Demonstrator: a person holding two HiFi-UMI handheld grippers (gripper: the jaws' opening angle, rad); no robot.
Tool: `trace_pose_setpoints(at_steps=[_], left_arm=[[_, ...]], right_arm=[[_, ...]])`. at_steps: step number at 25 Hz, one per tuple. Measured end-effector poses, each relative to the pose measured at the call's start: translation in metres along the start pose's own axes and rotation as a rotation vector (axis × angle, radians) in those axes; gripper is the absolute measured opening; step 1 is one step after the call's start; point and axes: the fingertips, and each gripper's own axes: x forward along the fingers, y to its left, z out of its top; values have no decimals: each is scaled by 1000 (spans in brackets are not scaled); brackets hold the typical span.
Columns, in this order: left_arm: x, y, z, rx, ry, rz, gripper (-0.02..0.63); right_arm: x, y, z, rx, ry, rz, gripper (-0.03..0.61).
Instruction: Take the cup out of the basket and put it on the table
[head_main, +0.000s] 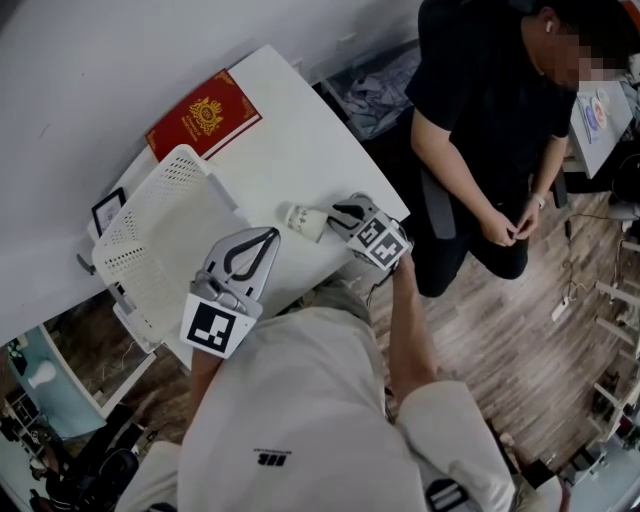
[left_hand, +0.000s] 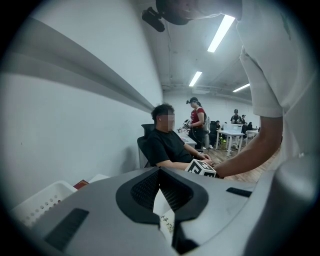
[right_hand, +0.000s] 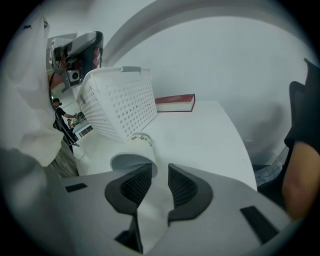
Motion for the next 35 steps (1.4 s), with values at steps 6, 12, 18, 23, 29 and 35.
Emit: trace_pose_setpoints(at_steps=[6,12,18,23,29,35], left_arm=[[-1,-4,1,16,-8,-4,9],[-5,-8,3,18,-14,0,9],[-12,-6,4,-32,-33,30,9],[-20,-4,7,-63,-58,51,9],[-32,-3,16,-90,-105,57,9],[-47,-3,35,-125,-201,44,9]], right_arm=[[-4,3,-5,2,1,-9,87],[-13,3,-8,8,-8,-31,87],[-44,5,12,37,-118,-108,87],[-82,17,53,23,-262,-159,67],[-137,32,111,-74,-414,-228,26],[-203,72,191,-131,-692,-250,12]])
